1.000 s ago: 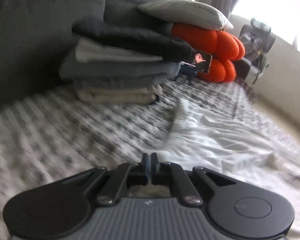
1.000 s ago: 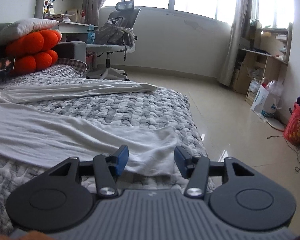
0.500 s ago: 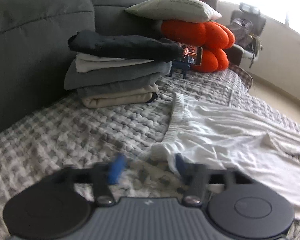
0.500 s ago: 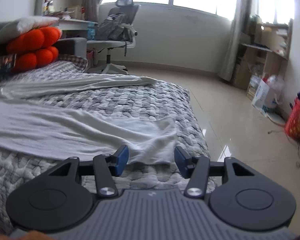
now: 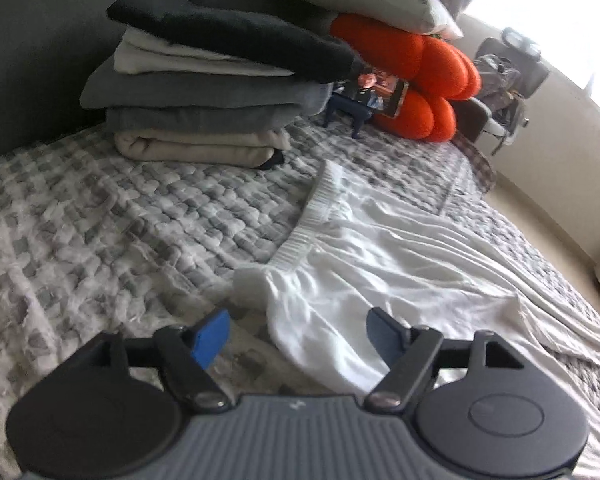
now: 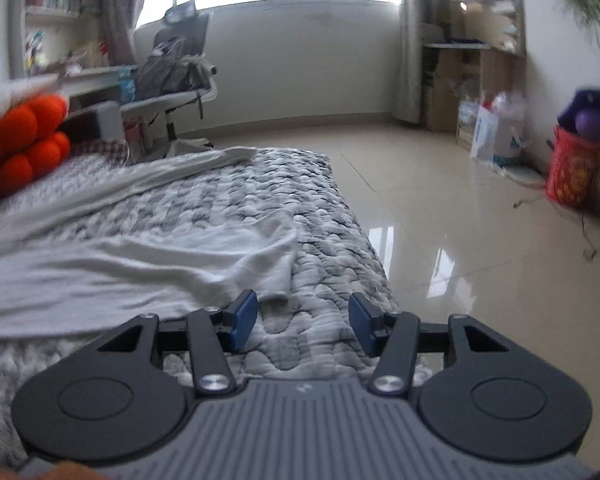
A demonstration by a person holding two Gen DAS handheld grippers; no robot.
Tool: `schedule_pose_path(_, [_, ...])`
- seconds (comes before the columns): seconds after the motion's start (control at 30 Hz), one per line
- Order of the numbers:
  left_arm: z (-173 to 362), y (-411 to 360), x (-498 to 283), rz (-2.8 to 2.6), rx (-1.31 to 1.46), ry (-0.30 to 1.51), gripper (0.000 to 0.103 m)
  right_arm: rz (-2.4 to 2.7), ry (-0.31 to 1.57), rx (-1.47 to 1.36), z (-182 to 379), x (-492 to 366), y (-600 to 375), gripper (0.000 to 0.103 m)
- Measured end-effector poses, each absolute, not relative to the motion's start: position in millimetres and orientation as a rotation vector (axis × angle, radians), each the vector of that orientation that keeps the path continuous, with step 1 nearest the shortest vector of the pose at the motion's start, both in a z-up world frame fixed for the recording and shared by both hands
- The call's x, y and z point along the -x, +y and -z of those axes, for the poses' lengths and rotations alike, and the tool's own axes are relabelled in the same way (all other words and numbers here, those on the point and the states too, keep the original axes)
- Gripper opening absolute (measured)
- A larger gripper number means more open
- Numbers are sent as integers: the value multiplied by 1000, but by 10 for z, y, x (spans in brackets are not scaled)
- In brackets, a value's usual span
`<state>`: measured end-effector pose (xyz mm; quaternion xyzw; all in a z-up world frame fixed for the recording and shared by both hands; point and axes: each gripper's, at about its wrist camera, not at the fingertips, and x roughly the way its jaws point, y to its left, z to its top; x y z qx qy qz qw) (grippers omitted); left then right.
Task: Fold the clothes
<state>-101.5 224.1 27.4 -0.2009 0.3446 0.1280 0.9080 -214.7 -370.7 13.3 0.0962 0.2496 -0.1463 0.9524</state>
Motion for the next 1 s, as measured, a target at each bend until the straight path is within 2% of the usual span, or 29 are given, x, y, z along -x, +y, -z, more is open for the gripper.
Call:
schedule_pose_path(0.17, [-210, 2273, 953, -293, 413, 712, 70, 284, 507, -230, -100, 2129, -3788, 54])
schedule_pose_path(0.27, [-190, 2284, 925, -299, 413, 714, 59, 279, 500, -246, -107, 2084, -3830, 41])
schedule_pose_path(0.33, [-178, 2291, 910, -294, 417, 713, 46, 268, 496, -278, -118, 2047, -3882, 36])
schedule_pose_path(0.37, [-172, 2290, 899, -293, 409, 710, 35, 263, 491, -280, -120, 2034, -3882, 27])
schedule_pose_path(0.4, [-166, 2292, 887, -296, 400, 708, 23, 258, 486, -261, -121, 2013, -3866, 13])
schedule_pose_path(0.43, [-160, 2295, 876, -300, 390, 707, 17, 253, 481, -241, -121, 1993, -3849, 8])
schedule_pose_path(0.47, [-151, 2311, 868, -300, 389, 705, 7, 249, 476, -213, -119, 1966, -3816, 6])
schedule_pose_path(0.5, [-143, 2332, 861, -299, 392, 703, 4, 254, 473, -184, -119, 1939, -3780, 6])
schedule_pose_path(0.73, [-268, 2346, 984, -293, 331, 624, 2, 321, 353, -37, -251, 1980, -3505, 4])
schedule_pose_path(1.0, [-305, 2438, 1022, -308, 325, 615, 2, 346, 382, -82, -204, 2043, -3596, 5])
